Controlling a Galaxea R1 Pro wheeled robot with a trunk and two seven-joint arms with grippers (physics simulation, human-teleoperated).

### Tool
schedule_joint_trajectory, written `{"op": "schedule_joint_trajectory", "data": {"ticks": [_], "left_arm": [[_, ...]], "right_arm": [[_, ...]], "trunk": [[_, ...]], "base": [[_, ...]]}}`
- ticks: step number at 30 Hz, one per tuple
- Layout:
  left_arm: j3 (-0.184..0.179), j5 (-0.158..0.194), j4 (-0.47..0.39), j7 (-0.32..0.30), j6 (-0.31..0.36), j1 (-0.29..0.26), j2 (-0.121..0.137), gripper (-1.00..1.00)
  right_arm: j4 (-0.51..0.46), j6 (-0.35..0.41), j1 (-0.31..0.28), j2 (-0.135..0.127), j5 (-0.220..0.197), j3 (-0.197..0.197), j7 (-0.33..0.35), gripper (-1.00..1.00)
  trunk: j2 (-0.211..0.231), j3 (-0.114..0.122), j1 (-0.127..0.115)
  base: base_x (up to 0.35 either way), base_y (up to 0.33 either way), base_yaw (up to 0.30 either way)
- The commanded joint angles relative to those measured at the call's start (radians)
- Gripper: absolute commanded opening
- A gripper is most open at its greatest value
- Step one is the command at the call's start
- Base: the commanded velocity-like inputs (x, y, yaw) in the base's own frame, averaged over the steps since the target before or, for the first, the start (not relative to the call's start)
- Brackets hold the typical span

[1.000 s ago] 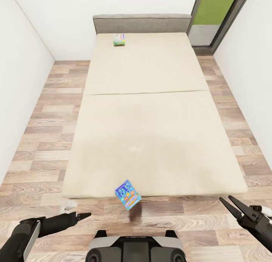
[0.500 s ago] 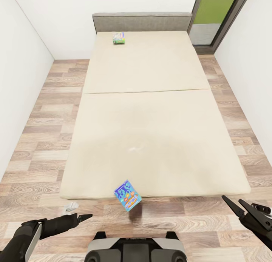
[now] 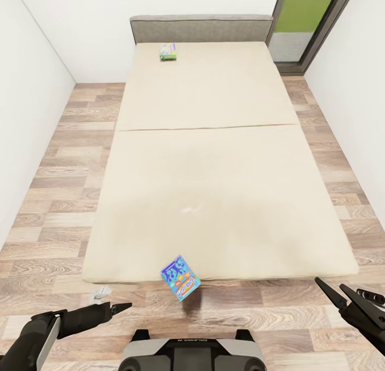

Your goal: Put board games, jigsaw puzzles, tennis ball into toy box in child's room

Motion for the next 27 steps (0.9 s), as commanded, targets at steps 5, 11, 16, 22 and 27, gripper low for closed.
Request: {"op": "schedule_joint_trajectory", "data": {"ticks": [5,11,16,22,27], "left_arm": [[0.001,0.004,0.0,-0.004,0.007,0.0,0.0,1.0],[0.0,0.003,0.0,-0.006,0.006,0.0,-0.001,1.0],[-0.002,0.002,-0.001,-0.013,0.002,0.0,-0.003,1.0],[-0.007,0.001,-0.001,-0.042,-0.028,0.0,-0.004,1.0],[-0.009,-0.001,0.0,-0.069,-0.046,0.0,-0.005,1.0]], "right_arm": [[0.0,0.007,0.001,0.0,-0.005,0.0,-0.001,1.0],[0.001,0.006,0.001,0.0,-0.004,0.0,-0.001,1.0],[0.001,0.006,0.001,0.0,-0.004,0.001,-0.001,1.0],[0.001,0.006,0.001,0.0,-0.004,0.001,-0.002,1.0],[0.001,0.006,0.001,0.0,-0.004,0.002,-0.002,1.0]], "trunk": [[0.0,0.0,0.0],[0.0,0.0,0.0],[-0.007,-0.003,0.004],[-0.035,-0.016,0.019],[-0.035,-0.016,0.019]], "base": [[0.0,0.0,0.0],[0.0,0.0,0.0],[0.0,0.0,0.0],[0.0,0.0,0.0],[0.0,0.0,0.0]]}}
